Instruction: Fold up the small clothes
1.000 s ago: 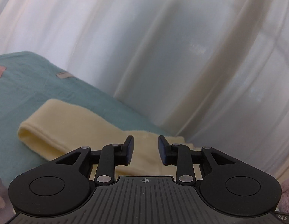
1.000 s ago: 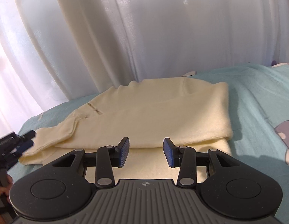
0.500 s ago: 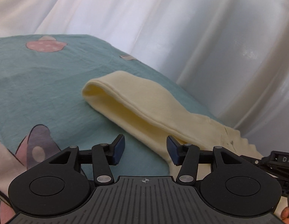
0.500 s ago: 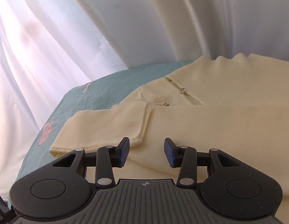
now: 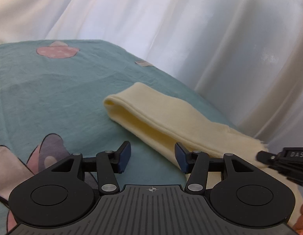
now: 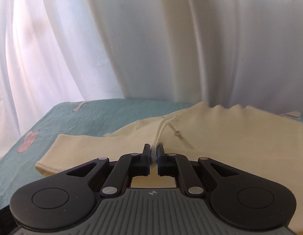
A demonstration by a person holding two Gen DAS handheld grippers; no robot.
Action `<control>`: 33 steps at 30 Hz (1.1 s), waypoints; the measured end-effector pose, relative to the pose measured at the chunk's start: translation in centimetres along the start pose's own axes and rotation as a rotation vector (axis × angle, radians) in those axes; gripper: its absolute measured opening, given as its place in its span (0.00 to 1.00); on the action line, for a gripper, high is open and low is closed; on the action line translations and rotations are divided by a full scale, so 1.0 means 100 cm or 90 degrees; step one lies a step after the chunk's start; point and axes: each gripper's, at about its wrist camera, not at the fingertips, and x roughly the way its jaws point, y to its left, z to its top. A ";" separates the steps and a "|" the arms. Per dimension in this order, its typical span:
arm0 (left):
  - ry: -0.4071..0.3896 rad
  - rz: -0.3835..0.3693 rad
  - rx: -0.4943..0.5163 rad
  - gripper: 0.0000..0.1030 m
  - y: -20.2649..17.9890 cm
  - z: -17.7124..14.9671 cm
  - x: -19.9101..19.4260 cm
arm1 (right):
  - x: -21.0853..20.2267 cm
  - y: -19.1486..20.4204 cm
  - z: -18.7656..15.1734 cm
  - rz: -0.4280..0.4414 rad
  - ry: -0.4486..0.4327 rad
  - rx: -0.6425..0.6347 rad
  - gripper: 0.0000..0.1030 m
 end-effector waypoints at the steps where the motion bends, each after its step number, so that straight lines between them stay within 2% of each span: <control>1: -0.002 0.000 0.012 0.54 -0.002 0.001 -0.001 | -0.012 -0.010 -0.001 -0.024 -0.012 0.002 0.06; 3: -0.011 -0.009 0.030 0.54 -0.006 0.002 -0.003 | -0.029 -0.031 -0.007 -0.069 -0.017 0.014 0.06; 8: -0.006 -0.039 0.056 0.53 -0.017 0.006 0.002 | -0.042 -0.085 -0.030 -0.160 0.035 0.072 0.06; 9: -0.001 -0.043 0.058 0.53 -0.019 0.005 0.003 | -0.044 -0.093 -0.033 -0.165 0.042 0.088 0.06; 12: 0.010 -0.054 0.067 0.53 -0.025 0.003 0.006 | -0.048 -0.115 -0.038 -0.129 0.056 0.169 0.10; 19: 0.028 -0.064 0.085 0.53 -0.034 0.001 0.008 | -0.030 -0.124 -0.034 -0.045 0.058 0.261 0.15; 21: 0.031 -0.068 0.096 0.54 -0.039 0.000 0.008 | -0.026 -0.118 -0.031 -0.057 0.055 0.240 0.06; 22: 0.033 -0.068 0.102 0.54 -0.040 0.000 0.007 | -0.028 -0.112 -0.028 -0.079 0.045 0.205 0.06; 25: 0.036 -0.071 0.116 0.54 -0.043 0.001 0.005 | -0.044 -0.093 -0.018 -0.191 -0.012 0.081 0.06; 27: 0.032 -0.072 0.125 0.55 -0.043 0.002 0.002 | -0.056 -0.092 -0.016 -0.246 -0.037 0.021 0.06; 30: 0.028 -0.071 0.133 0.57 -0.043 0.003 -0.001 | -0.061 -0.105 -0.016 -0.291 -0.038 -0.015 0.06; 33: 0.034 -0.076 0.129 0.58 -0.041 0.005 -0.001 | -0.062 -0.121 -0.019 -0.305 -0.020 -0.006 0.06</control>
